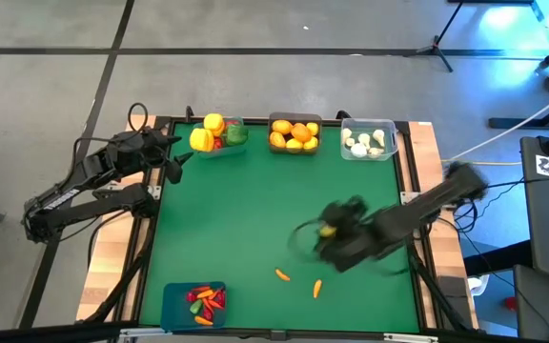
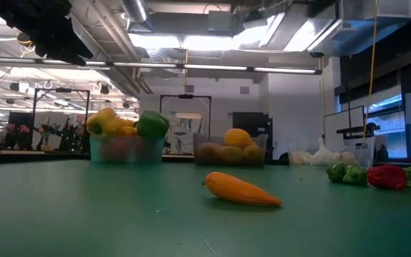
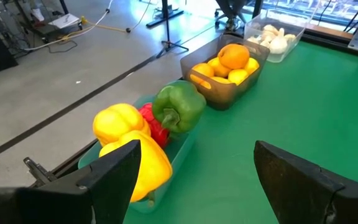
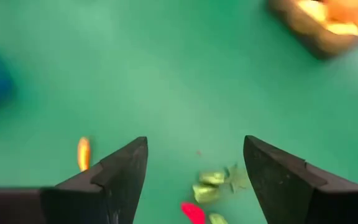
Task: Sort produce into baskets
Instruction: Put the yellow chili pepper into the dark blue bin
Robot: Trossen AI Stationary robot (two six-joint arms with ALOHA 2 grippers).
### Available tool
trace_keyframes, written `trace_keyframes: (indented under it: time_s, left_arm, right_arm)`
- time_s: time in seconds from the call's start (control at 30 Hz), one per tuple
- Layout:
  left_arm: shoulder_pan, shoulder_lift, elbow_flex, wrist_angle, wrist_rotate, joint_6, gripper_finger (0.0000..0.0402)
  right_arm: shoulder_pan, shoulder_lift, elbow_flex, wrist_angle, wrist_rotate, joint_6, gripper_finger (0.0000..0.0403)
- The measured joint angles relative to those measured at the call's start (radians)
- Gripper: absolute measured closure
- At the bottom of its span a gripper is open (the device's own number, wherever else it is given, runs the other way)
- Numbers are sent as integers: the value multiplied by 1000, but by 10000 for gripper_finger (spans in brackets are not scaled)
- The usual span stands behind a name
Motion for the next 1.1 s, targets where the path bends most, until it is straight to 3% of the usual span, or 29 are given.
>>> trace_keyframes:
  time_s: [0.1, 0.2, 0.33, 0.43, 0.6, 0.9, 1.0, 1.1]
  left_arm:
    - [0, 0, 0, 0, 0, 0, 93]
    - [0, 0, 0, 0, 0, 0, 93]
    - [0, 0, 0, 0, 0, -1, 93]
    - [0, 0, 0, 0, 0, -1, 93]
    - [0, 0, 0, 0, 0, -3, 93]
    - [0, 0, 0, -1, 0, -3, 93]
    - [0, 0, 0, -1, 0, -4, 93]
    - [0, -1, 0, 0, 0, -5, 93]
  right_arm:
    - [20, -209, -259, 141, 61, 221, 139]
    - [34, -326, -519, 500, 17, 290, 139]
    - [17, -301, -698, 950, -82, 259, 139]
    - [-4, -192, -708, 1055, -145, 213, 139]
    - [-22, 8, -552, 1039, -205, 75, 139]
    - [-27, 368, -22, 588, -192, -197, 139]
    - [-26, 428, 56, 525, -174, -222, 139]
    - [-27, 448, 57, 507, -221, -200, 139]
